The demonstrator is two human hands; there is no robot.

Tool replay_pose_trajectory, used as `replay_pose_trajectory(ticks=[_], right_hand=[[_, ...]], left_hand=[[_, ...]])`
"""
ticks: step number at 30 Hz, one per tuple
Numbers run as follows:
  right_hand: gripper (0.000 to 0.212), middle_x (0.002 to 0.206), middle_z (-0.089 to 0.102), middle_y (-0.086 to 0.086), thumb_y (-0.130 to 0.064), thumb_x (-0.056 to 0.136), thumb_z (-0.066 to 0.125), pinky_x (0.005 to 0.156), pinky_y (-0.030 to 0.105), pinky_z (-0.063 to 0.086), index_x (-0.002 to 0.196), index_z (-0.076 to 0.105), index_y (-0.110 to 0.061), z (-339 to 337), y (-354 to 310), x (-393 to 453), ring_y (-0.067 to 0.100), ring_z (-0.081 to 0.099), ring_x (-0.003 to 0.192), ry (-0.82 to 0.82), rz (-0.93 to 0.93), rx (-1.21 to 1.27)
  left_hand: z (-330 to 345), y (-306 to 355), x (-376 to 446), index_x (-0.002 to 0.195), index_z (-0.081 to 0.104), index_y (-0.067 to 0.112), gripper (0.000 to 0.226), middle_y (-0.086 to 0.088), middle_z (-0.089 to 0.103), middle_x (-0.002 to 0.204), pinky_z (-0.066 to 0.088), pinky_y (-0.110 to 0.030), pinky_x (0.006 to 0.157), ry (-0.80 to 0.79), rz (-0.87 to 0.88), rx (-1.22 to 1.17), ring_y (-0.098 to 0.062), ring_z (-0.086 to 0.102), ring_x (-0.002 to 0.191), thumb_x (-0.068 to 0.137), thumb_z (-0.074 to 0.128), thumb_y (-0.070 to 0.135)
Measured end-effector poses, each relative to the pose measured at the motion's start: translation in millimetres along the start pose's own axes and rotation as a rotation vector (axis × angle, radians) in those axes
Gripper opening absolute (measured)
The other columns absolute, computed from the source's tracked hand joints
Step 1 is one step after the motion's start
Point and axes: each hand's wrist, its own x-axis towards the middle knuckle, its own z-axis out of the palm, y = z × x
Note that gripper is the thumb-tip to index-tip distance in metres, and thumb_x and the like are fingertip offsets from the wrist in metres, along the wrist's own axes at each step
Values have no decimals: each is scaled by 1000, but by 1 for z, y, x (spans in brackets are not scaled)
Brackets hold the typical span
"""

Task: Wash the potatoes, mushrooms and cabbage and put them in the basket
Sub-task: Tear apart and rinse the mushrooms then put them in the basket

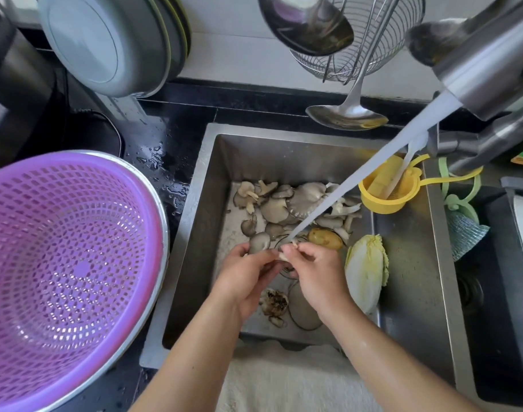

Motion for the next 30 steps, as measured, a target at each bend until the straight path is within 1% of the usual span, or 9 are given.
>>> replay_pose_trajectory(ticks=[4,7,11,15,18,22,25,27,30], right_hand=[[13,89,79,10,-13,99,67,64,31,61,94,75,-5,4,-12,0,18,75,74,-60,308,340],[20,79,76,9,-23,99,67,63,38,64,86,70,-7,-4,-12,7,19,74,64,-235,180,-105],[26,71,70,-2,-31,103,60,62,30,55,85,67,-15,-27,-29,16,16,68,63,-634,77,-585],[39,64,62,-8,-39,106,52,58,26,43,75,62,-18,-36,-46,18,10,56,57,-744,25,-713],[41,65,57,-7,-38,107,50,60,30,42,74,58,-16,-39,-49,17,10,53,60,-752,-24,-700],[46,72,57,3,-43,107,48,68,40,46,77,56,-9,-35,-36,19,19,54,69,-683,-69,-662],[47,64,52,-6,-44,107,47,63,33,39,71,55,-16,-34,-32,24,13,51,62,-675,-60,-659],[44,62,53,-11,-44,108,46,63,31,40,71,57,-21,-34,-32,25,8,50,60,-730,-39,-668],[39,66,47,-5,-35,110,43,60,31,38,76,50,-17,-37,-30,27,11,41,57,-802,84,-508]], left_hand=[[2,-7,1,128,58,6,48,-15,79,97,62,-44,94,121,171,209,-30,77,95,85,77,-4],[0,-6,-3,108,66,15,36,0,76,87,61,-37,86,134,336,440,-17,73,84,80,82,-1],[-5,4,-8,107,65,14,35,4,75,85,54,-18,70,32,422,619,-4,68,74,82,81,-6],[-4,16,-12,108,65,9,34,-1,77,89,60,-24,76,-110,389,718,-8,71,80,82,83,-4],[-6,20,-12,108,63,7,31,-6,78,91,62,-35,84,-182,230,577,-20,75,89,85,79,-5],[-4,17,-7,130,59,12,49,-6,75,107,58,-32,85,-98,122,506,-20,74,99,87,81,3],[-10,9,-1,156,34,43,80,0,39,151,38,-39,118,28,397,1028,-19,42,142,92,79,28],[-19,1,1,148,48,46,54,-3,16,169,17,-54,127,-13,721,1463,-28,9,158,99,65,31],[-25,-8,2,118,71,29,39,-4,34,165,19,-64,125,-167,866,1730,-36,11,159,97,40,39]])
